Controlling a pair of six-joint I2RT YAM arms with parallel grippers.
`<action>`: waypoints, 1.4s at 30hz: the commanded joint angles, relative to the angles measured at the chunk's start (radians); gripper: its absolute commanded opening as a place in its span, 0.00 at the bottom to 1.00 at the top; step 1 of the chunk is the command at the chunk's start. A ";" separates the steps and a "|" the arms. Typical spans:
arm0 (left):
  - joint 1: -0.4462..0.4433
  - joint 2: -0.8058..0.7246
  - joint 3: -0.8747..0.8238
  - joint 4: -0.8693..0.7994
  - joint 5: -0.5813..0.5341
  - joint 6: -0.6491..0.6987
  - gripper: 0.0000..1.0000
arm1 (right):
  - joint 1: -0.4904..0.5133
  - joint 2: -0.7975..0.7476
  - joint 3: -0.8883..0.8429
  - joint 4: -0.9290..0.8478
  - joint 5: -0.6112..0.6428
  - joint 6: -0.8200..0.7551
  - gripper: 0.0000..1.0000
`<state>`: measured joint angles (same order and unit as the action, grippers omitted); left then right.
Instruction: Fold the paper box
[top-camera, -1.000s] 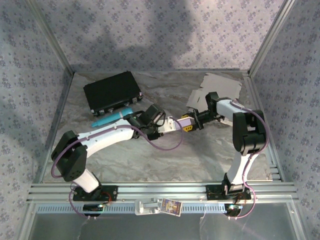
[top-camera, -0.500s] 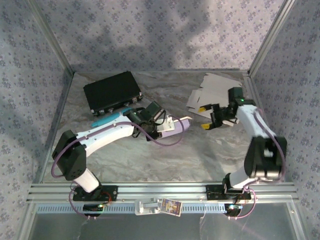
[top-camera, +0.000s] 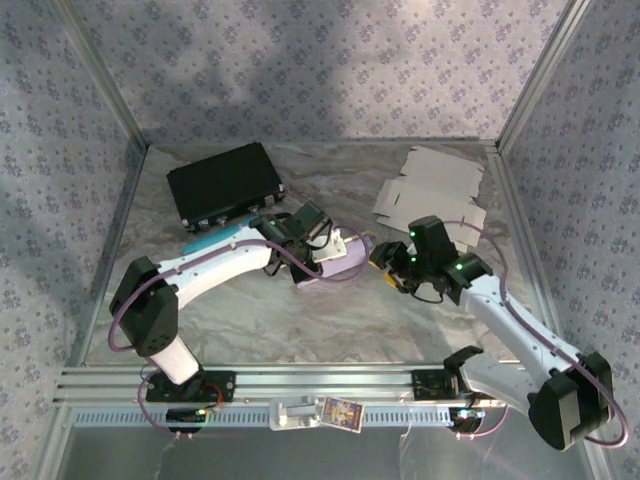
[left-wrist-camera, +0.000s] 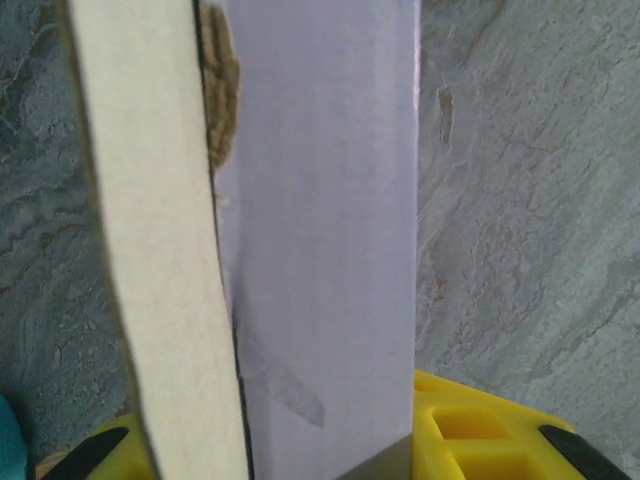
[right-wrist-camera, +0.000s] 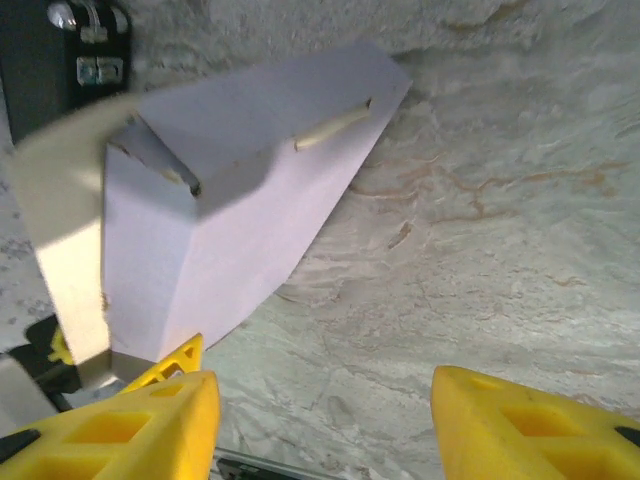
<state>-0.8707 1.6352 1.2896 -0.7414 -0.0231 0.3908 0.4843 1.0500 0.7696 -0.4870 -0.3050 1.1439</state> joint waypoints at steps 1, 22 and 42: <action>0.006 0.034 0.014 -0.071 0.030 -0.040 0.33 | 0.048 0.054 0.028 0.132 0.063 0.042 0.58; 0.031 0.094 0.082 -0.058 0.040 -0.047 0.37 | 0.067 0.240 0.095 0.215 0.056 0.101 0.50; 0.086 0.055 0.078 -0.017 0.143 -0.066 0.45 | 0.042 0.369 0.085 0.237 -0.007 0.229 0.37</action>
<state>-0.7853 1.7088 1.3518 -0.7559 0.0956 0.3267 0.5255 1.3769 0.8471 -0.1379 -0.3058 1.3571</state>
